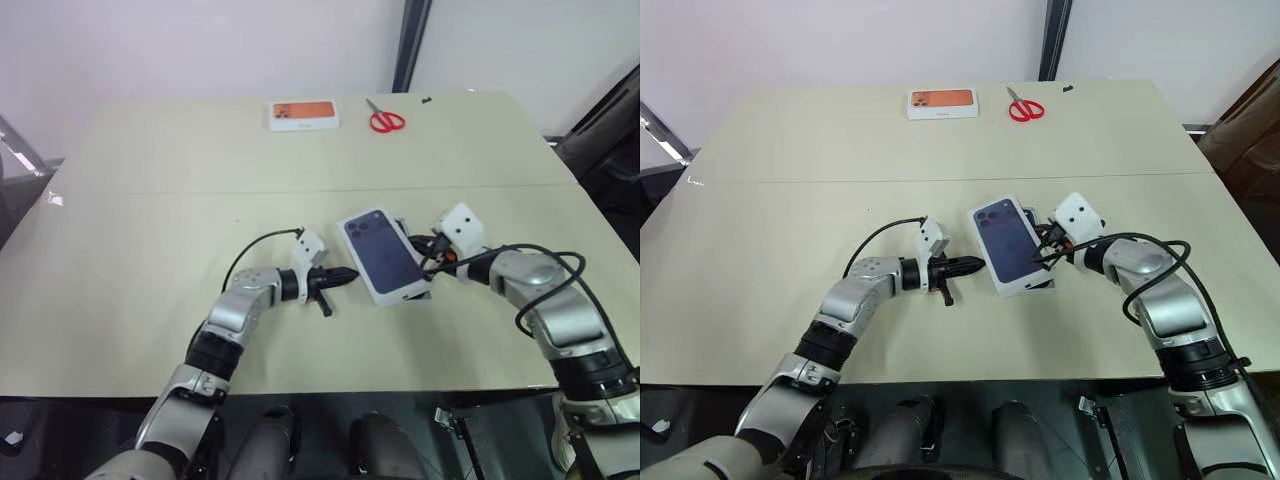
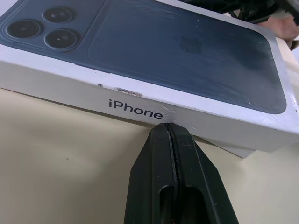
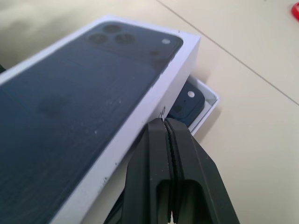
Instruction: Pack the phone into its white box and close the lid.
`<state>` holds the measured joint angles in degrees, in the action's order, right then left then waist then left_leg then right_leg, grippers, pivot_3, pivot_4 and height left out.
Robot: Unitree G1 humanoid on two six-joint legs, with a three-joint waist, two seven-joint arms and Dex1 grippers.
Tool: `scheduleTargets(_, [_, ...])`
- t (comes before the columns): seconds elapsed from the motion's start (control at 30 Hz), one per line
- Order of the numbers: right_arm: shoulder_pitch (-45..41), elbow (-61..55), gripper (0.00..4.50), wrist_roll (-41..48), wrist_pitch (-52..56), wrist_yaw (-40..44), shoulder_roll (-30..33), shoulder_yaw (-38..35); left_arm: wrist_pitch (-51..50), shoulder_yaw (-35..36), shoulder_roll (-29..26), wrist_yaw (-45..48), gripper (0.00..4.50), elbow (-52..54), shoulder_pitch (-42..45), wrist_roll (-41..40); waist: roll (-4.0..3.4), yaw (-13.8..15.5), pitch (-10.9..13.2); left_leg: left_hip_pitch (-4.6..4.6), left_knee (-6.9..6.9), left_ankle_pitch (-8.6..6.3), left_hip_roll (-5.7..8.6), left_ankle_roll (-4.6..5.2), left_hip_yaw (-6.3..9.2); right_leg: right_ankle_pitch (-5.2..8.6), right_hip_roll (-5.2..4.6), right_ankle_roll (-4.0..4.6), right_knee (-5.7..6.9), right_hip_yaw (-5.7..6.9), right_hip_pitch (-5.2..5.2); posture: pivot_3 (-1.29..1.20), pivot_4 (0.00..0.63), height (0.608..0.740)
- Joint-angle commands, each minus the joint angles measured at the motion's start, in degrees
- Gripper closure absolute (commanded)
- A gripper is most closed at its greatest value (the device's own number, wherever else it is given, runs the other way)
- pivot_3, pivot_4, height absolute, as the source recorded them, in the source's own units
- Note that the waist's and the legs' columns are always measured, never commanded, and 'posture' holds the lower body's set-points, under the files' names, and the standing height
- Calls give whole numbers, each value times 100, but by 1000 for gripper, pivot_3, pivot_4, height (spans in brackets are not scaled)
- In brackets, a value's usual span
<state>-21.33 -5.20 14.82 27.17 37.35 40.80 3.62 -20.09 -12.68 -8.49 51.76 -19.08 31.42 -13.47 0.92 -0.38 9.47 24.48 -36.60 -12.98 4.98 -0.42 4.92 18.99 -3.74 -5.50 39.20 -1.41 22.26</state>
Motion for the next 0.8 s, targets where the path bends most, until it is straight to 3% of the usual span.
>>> scheduleTargets(0.03, [53, -385, 4453, 56, -72, 122, -13, -182, 185, -85, 116, 7, 4500, 38, 144, 59, 0, 1, 0, 0, 0, 0, 0, 0, -1, 0, 0, 0, 0, 0, 0, 0, 150, 734])
scheduleTargets(0.8, [653, -896, 4453, -75, 8, 195, -55, -506, 198, -36, 370, -3, 4500, -33, 363, 17, 1, 6, 0, 0, -1, 0, 0, -1, 0, 0, 0, 0, 1, 0, 0, 0, 150, 734])
